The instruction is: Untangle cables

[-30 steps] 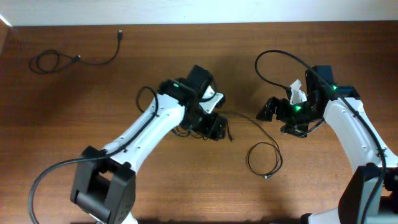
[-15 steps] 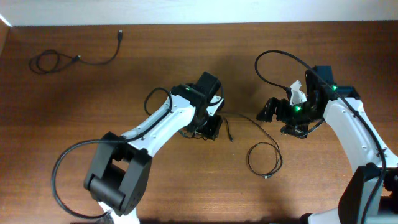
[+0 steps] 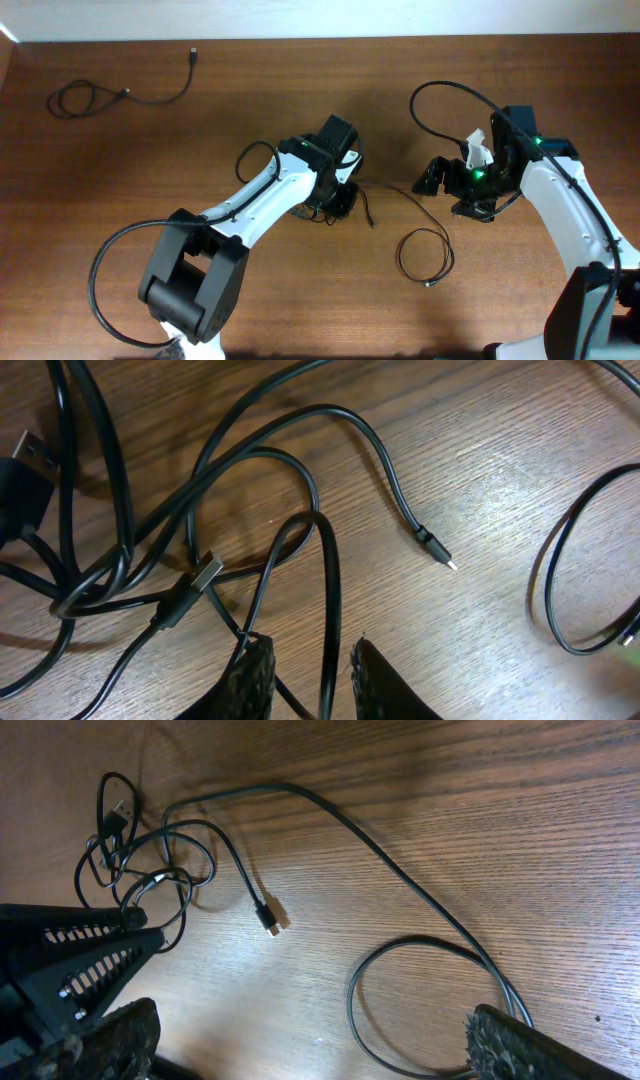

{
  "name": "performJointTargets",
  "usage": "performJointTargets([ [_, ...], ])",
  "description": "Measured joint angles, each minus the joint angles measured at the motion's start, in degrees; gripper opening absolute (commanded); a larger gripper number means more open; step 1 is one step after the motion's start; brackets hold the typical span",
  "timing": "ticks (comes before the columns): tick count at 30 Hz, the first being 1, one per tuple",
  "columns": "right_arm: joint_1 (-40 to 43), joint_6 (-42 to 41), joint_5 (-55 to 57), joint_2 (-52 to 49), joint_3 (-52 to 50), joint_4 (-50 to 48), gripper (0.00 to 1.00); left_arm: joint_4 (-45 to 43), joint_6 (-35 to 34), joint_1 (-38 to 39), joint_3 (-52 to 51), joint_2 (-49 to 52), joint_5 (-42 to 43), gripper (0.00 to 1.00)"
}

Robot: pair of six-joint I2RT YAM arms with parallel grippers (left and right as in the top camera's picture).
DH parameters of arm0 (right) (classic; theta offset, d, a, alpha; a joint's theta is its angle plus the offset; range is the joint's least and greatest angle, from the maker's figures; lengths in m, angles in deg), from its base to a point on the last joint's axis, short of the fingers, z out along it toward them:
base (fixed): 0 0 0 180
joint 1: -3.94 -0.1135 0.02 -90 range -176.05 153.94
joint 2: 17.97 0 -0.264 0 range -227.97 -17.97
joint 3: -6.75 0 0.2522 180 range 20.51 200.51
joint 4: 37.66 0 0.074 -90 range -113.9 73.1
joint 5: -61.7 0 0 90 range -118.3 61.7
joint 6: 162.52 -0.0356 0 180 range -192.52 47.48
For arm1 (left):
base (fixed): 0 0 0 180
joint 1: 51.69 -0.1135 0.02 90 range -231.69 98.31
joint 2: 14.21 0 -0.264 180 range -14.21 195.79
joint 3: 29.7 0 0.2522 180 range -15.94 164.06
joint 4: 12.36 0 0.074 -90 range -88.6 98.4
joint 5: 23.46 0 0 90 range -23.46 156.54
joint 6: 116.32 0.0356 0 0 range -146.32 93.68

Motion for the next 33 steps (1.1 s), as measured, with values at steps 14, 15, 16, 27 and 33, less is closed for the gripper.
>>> performJointTargets([
  [14,0.0,0.0,0.0,0.0,0.0,0.1,0.98,0.4,-0.2,0.0,0.5,0.1,2.4,0.00],
  [15,0.0,0.0,0.0,0.0,0.0,0.2,0.99,0.5,-0.2,0.0,1.1,0.1,3.8,0.00],
  [16,0.0,0.0,0.0,0.0,0.0,0.2,0.98,0.5,-0.1,0.0,1.8,-0.1,5.0,0.00],
  [27,0.0,0.0,0.0,0.0,0.0,0.1,0.98,-0.5,1.6,0.0,10.0,-21.7,12.3,0.00],
  [33,0.0,0.0,0.0,0.0,0.0,0.2,0.98,-2.0,1.8,0.0,10.0,-29.6,11.6,0.00],
])
